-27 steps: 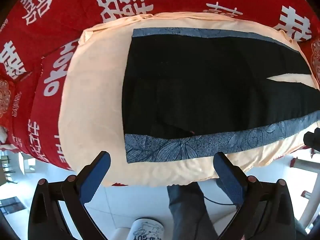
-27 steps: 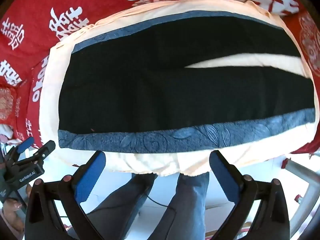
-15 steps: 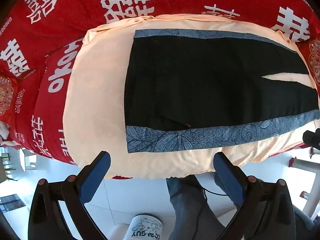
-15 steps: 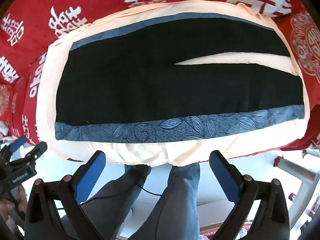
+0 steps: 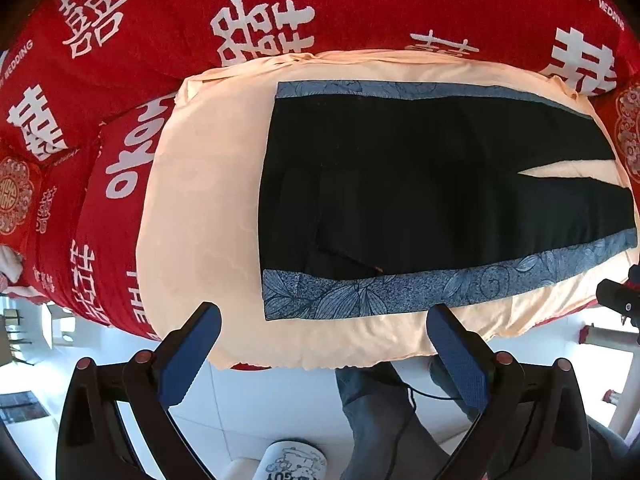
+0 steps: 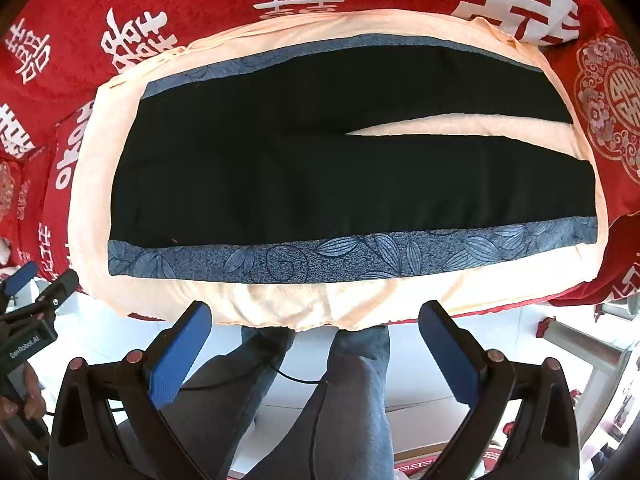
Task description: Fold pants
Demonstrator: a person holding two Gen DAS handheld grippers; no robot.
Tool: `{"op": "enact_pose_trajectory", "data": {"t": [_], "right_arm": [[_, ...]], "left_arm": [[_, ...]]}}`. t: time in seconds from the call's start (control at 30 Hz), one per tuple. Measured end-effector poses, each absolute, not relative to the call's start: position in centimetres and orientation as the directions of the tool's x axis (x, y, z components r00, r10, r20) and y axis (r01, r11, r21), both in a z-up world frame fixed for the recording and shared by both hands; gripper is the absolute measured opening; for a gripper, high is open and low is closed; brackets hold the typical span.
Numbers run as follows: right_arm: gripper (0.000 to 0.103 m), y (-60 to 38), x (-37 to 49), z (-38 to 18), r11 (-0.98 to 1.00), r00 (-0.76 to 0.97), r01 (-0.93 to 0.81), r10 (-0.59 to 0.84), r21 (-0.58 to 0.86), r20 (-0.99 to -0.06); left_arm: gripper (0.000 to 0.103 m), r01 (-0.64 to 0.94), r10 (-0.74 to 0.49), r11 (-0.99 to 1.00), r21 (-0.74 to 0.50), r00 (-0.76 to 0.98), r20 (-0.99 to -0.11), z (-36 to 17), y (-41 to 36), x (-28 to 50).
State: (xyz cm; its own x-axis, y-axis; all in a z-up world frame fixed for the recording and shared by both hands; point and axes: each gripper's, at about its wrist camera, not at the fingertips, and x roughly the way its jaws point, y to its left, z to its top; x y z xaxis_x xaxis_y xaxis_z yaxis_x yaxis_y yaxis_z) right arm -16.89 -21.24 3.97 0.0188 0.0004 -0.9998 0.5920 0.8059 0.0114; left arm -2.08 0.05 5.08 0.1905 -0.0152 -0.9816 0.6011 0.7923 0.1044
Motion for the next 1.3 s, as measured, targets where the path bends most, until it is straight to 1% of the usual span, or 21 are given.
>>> {"op": "enact_pose_trajectory", "data": {"t": [0.23, 1.3], "right_arm": [[0.103, -21.1, -16.6, 3.9, 0.816, 0.015, 0.579, -0.001, 0.008, -1.000], [0.103, -22.0, -17.2, 3.9, 0.788, 0.003, 0.616, 0.002, 0.004, -1.000]], "left_arm": [[0.103, 0.601, -0.005, 0.790, 0.126, 0.212, -0.977, 5.3, -0.2, -1.8], [0.103, 0.620, 0.004, 0.773, 0.136, 0.209, -0.978, 5.1, -1.1, -1.9]]}}
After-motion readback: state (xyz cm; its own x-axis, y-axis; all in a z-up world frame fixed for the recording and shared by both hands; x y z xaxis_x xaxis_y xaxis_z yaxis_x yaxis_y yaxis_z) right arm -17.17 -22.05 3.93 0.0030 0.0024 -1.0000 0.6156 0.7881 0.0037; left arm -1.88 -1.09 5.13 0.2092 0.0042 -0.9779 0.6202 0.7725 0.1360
